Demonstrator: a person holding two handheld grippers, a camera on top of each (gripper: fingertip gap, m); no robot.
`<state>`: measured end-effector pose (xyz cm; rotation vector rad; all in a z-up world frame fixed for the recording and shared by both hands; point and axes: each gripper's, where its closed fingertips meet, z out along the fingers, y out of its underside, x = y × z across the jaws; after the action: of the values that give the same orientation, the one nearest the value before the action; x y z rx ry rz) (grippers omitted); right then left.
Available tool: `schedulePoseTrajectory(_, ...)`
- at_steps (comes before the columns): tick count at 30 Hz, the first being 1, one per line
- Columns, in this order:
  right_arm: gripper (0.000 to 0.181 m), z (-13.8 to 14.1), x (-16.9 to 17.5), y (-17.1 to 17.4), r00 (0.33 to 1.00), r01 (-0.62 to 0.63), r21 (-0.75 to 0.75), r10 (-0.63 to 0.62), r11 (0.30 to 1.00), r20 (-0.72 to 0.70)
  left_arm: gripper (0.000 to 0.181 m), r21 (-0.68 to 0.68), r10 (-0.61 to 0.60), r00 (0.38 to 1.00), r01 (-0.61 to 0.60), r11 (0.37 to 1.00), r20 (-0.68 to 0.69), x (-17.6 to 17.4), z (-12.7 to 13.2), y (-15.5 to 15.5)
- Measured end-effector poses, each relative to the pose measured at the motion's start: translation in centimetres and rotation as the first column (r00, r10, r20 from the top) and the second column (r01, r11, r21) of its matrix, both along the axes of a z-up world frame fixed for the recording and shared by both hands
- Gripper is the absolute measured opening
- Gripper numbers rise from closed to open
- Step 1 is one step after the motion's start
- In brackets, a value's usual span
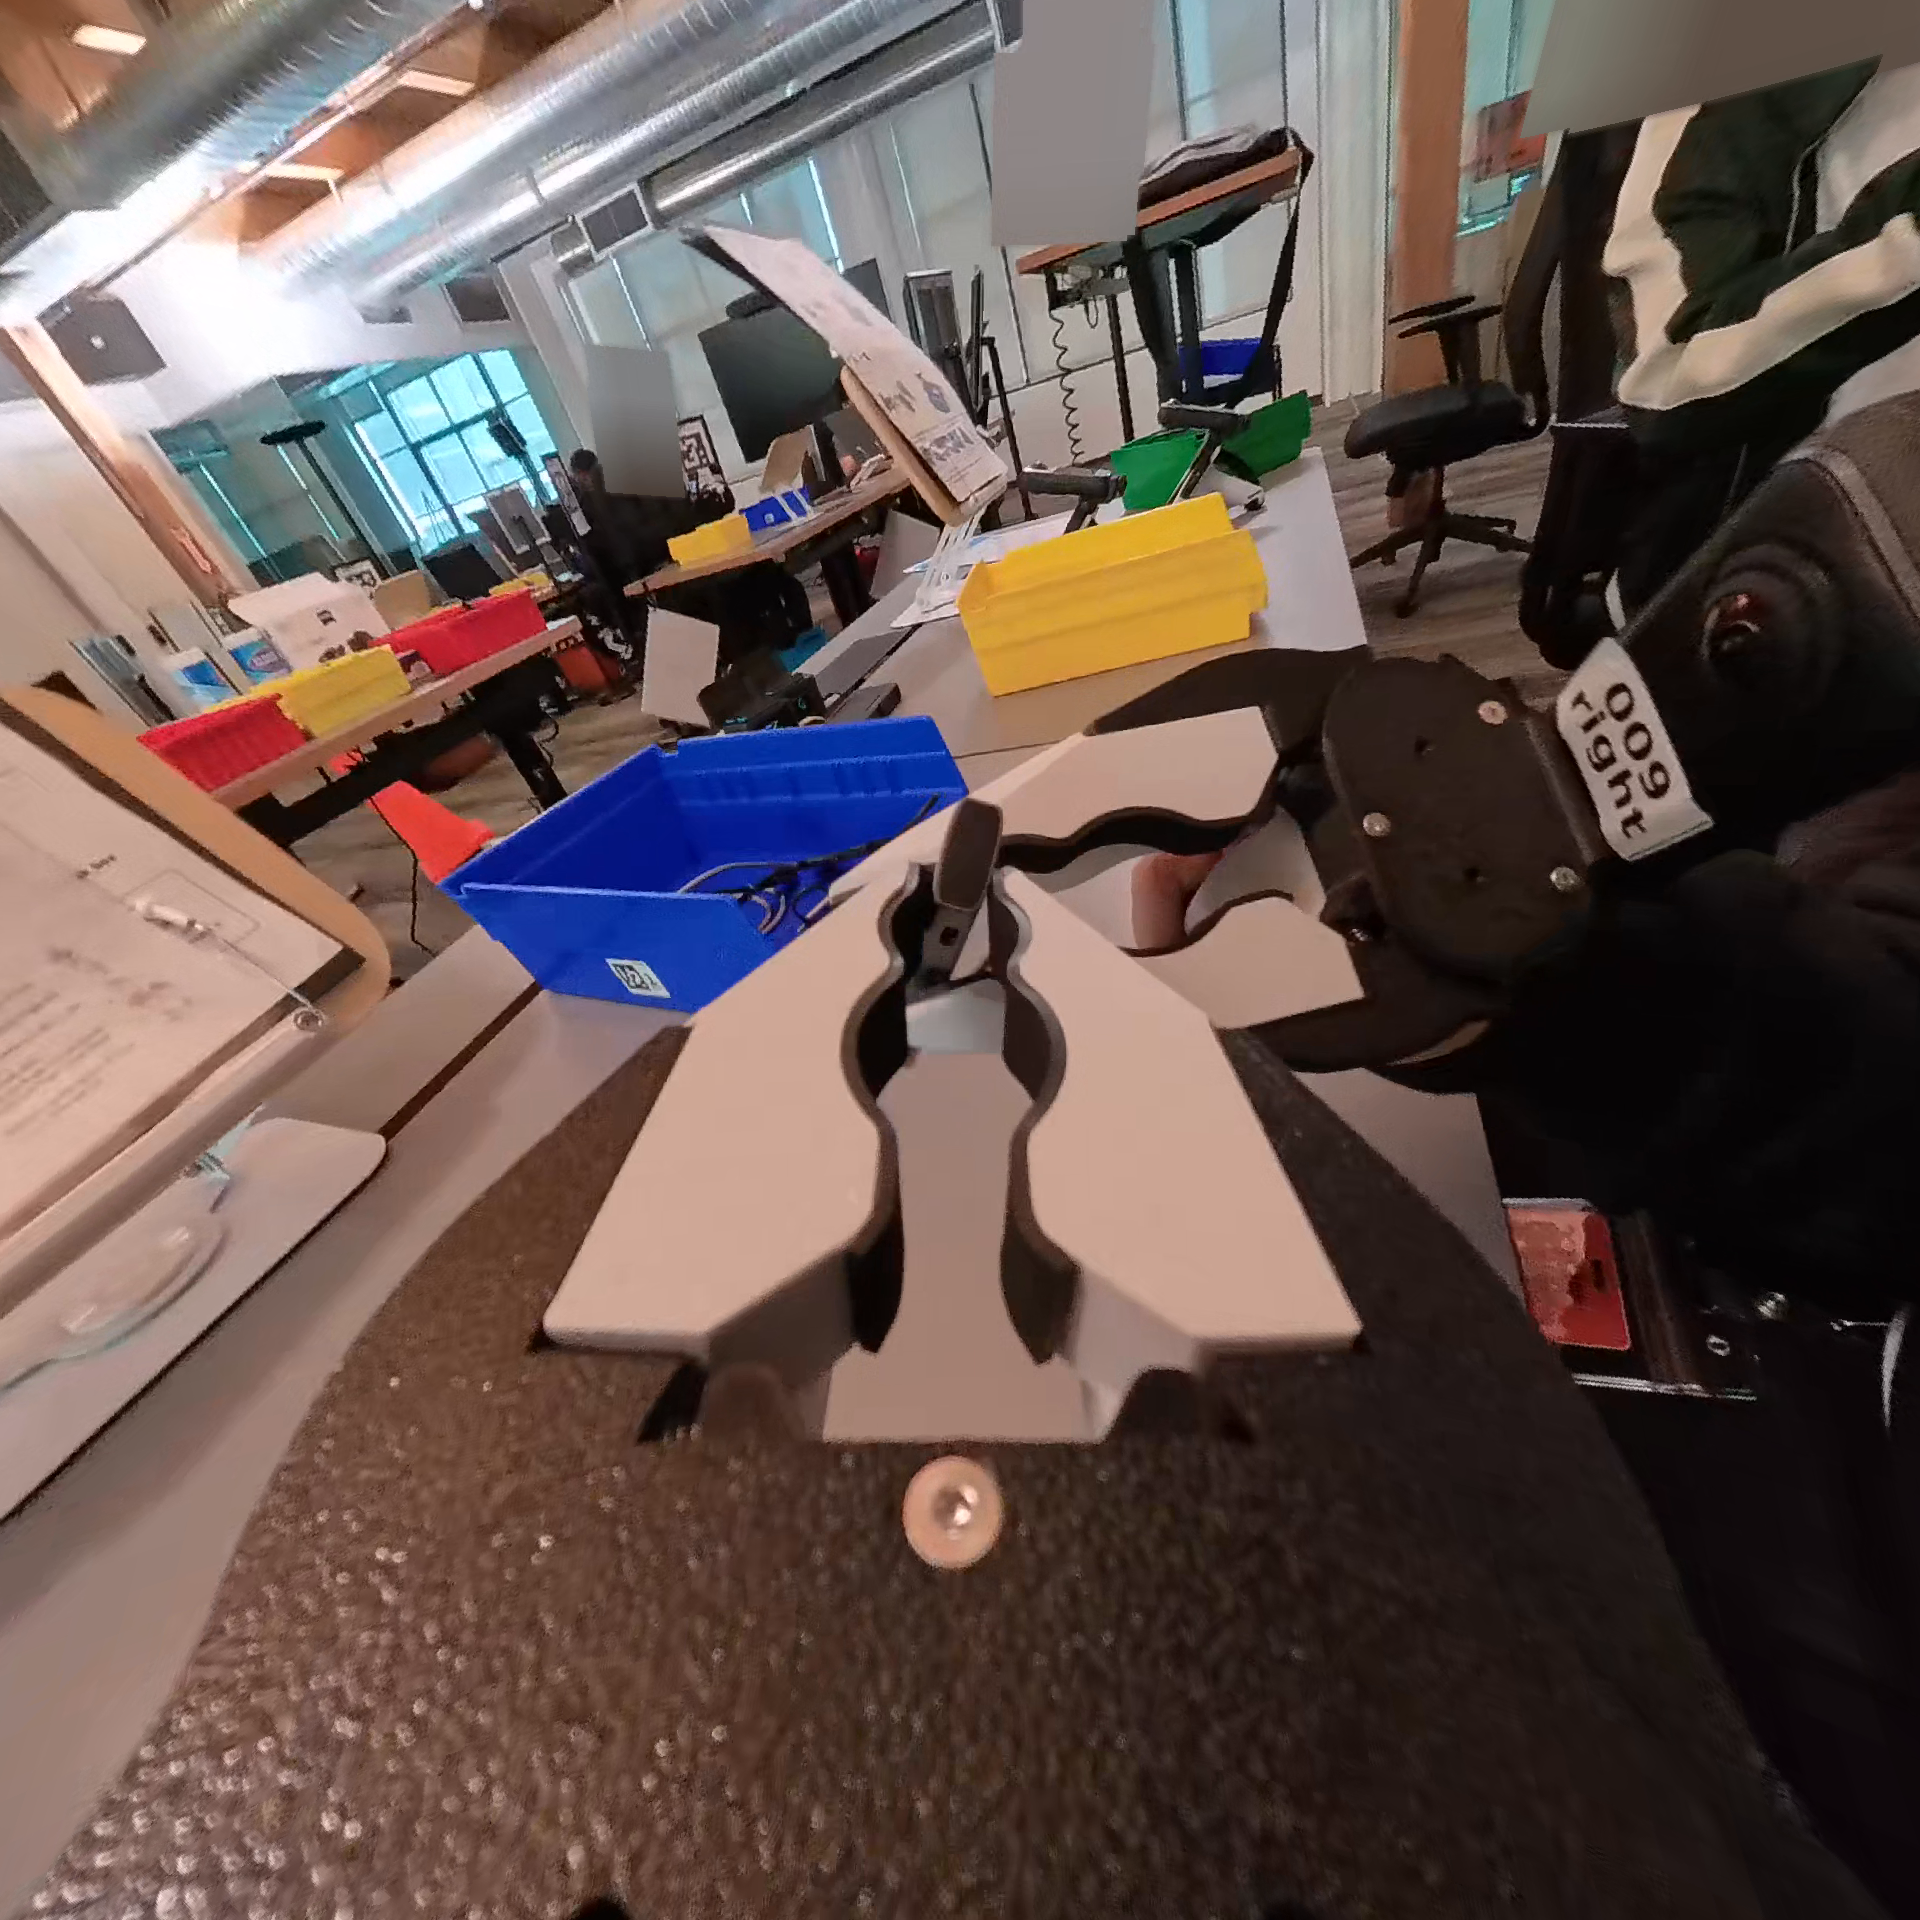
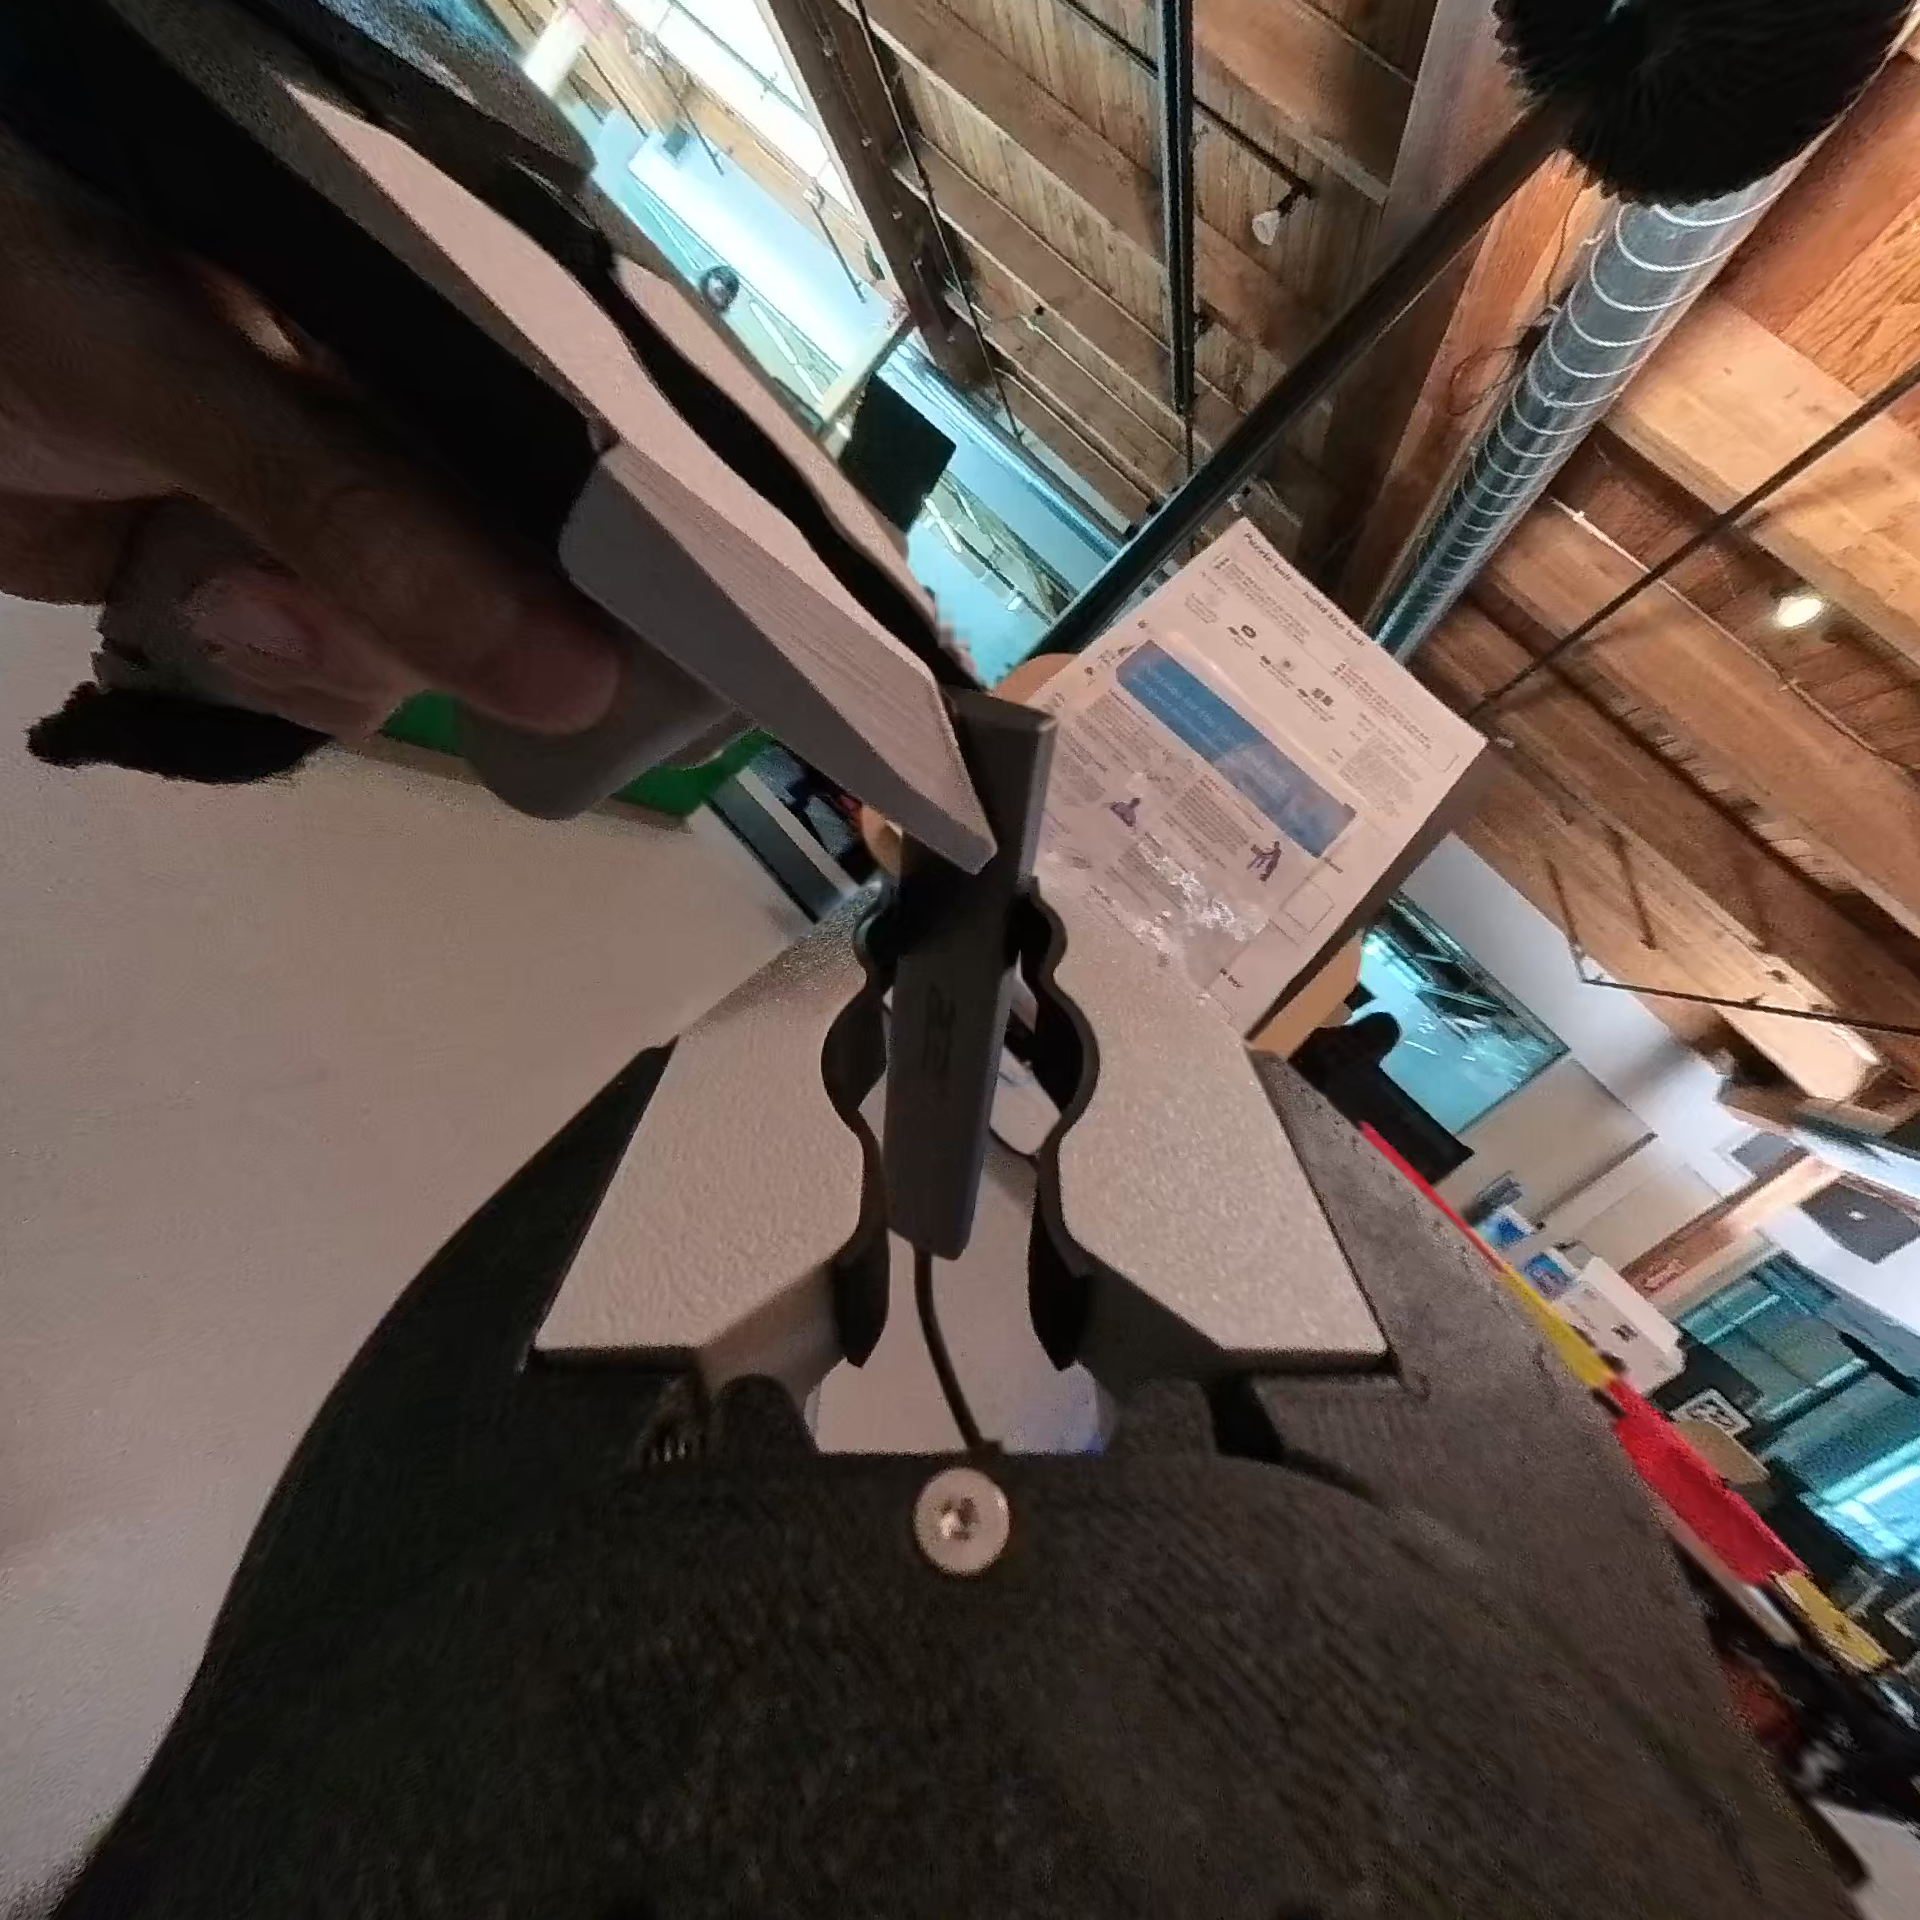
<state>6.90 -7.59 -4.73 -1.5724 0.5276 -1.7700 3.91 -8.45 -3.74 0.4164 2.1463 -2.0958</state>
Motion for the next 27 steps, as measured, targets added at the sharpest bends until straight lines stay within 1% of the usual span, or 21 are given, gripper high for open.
schedulePoseTrajectory(1, 0.023, -0.3, 0.2, 0.2, 0.999, -0.036, 0.029, 0.037, 0.999, -0.016, 0.008, 0.01, 0.01, 1.0, -0.01, 1.0, -0.024, 0.3, -0.2, 0.0)
schedulePoseTrajectory(2, 0.023, -0.4, 0.2, 0.2, 0.998, -0.066, 0.063, 0.066, 0.996, -0.004, 0.008, 0.014, 0.037, 0.996, -0.036, 0.999, -0.083, 0.9, -0.2, 0.0)
schedulePoseTrajectory(3, 0.023, -0.2, 0.0, 0.2, 0.995, -0.099, 0.104, 0.096, 0.99, 0.032, 0.007, -0.001, 0.055, 0.981, -0.056, 0.998, -0.188, 1.6, 0.1, 0.0)
schedulePoseTrajectory(4, 0.027, 0.0, 0.0, -0.1, 0.993, -0.11, 0.141, 0.102, 0.984, 0.064, 0.007, -0.023, 0.076, 0.934, -0.09, 0.996, -0.349, 2.7, 0.6, 0.1)
schedulePoseTrajectory(5, 0.036, -0.1, 0.0, -0.6, 0.992, -0.106, 0.168, 0.092, 0.98, 0.084, 0.007, -0.043, 0.1, 0.847, -0.143, 0.989, -0.521, 4.4, 1.0, 0.5)
schedulePoseTrajectory(6, 0.046, -0.3, 0.2, -1.2, 0.993, -0.093, 0.179, 0.078, 0.98, 0.089, 0.007, -0.064, 0.093, 0.733, -0.183, 0.981, -0.674, 6.2, 1.4, 1.0)
schedulePoseTrajectory(7, 0.049, -0.7, 0.4, -1.5, 0.994, -0.088, 0.174, 0.075, 0.981, 0.078, 0.007, -0.092, 0.051, 0.611, -0.201, 0.975, -0.79, 7.7, 1.7, 1.5)
schedulePoseTrajectory(8, 0.054, -1.0, 0.6, -1.8, 0.995, -0.077, 0.165, 0.064, 0.983, 0.082, 0.007, -0.115, 0.003, 0.488, -0.21, 0.971, -0.873, 9.2, 1.7, 1.9)
schedulePoseTrajectory(9, 0.055, -1.2, 0.6, -2.1, 0.994, -0.072, 0.156, 0.059, 0.985, 0.087, 0.007, -0.134, -0.043, 0.374, -0.221, 0.966, -0.926, 10.5, 1.6, 2.3)
schedulePoseTrajectory(10, 0.055, -1.5, 0.7, -2.1, 0.993, -0.089, 0.15, 0.077, 0.985, 0.085, 0.007, -0.161, -0.093, 0.288, -0.222, 0.962, -0.953, 11.3, 1.6, 2.5)
schedulePoseTrajectory(11, 0.055, -1.6, 0.8, -2.2, 0.992, -0.103, 0.155, 0.09, 0.983, 0.091, 0.007, -0.169, -0.122, 0.221, -0.205, 0.964, -0.968, 11.6, 1.4, 2.5)
schedulePoseTrajectory(12, 0.055, -1.6, 0.9, -2.3, 0.99, -0.108, 0.172, 0.09, 0.979, 0.109, 0.007, -0.16, -0.125, 0.181, -0.188, 0.969, -0.975, 11.6, 0.9, 2.2)
schedulePoseTrajectory(14, 0.055, -0.9, 0.5, -2.6, 0.981, -0.134, 0.205, 0.101, 0.969, 0.164, 0.007, -0.116, -0.088, 0.162, -0.173, 0.978, -0.983, 11.5, -0.4, 1.6)
schedulePoseTrajectory(15, 0.052, -0.4, 0.1, -2.6, 0.975, -0.15, 0.215, 0.108, 0.965, 0.193, 0.007, -0.109, -0.084, 0.151, -0.168, 0.98, -0.985, 11.5, -0.9, 1.4)
schedulePoseTrajectory(17, 0.05, -0.9, 0.6, -2.9, 0.98, -0.162, 0.236, 0.128, 0.958, 0.15, 0.007, -0.127, -0.115, 0.09, -0.15, 0.981, -0.989, 11.3, -1.4, 1.2)
schedulePoseTrajectory(20, 0.051, -2.0, 1.2, -3.4, 0.984, -0.169, 0.251, 0.147, 0.953, 0.102, 0.007, -0.101, -0.092, 0.064, -0.156, 0.983, -0.994, 11.4, -2.6, 1.0)
schedulePoseTrajectory(22, 0.051, -2.0, 1.1, -2.9, 0.981, -0.173, 0.169, 0.154, 0.97, 0.115, 0.007, -0.073, -0.064, 0.06, -0.163, 0.984, -0.996, 11.6, -3.3, 0.9)
schedulePoseTrajectory(23, 0.048, -2.2, 1.0, -2.2, 0.979, -0.184, 0.1, 0.173, 0.978, 0.109, 0.007, -0.041, -0.028, 0.077, -0.174, 0.984, -0.997, 11.9, -3.8, 0.9)
schedulePoseTrajectory(24, 0.048, -2.4, 1.1, -2.1, 0.982, -0.169, 0.07, 0.162, 0.983, 0.096, 0.007, -0.01, 0.01, 0.103, -0.19, 0.982, -0.995, 12.2, -4.4, 0.9)
schedulePoseTrajectory(25, 0.048, -2.4, 1.2, -1.9, 0.982, -0.173, 0.065, 0.167, 0.983, 0.092, 0.007, 0.008, 0.032, 0.115, -0.202, 0.979, -0.993, 12.5, -4.7, 1.0)
schedulePoseTrajectory(27, 0.048, -2.8, 1.6, -2.3, 0.981, -0.189, 0.132, 0.179, 0.973, 0.078, 0.007, -0.011, 0.008, 0.097, -0.188, 0.982, -0.995, 12.4, -4.4, 1.0)
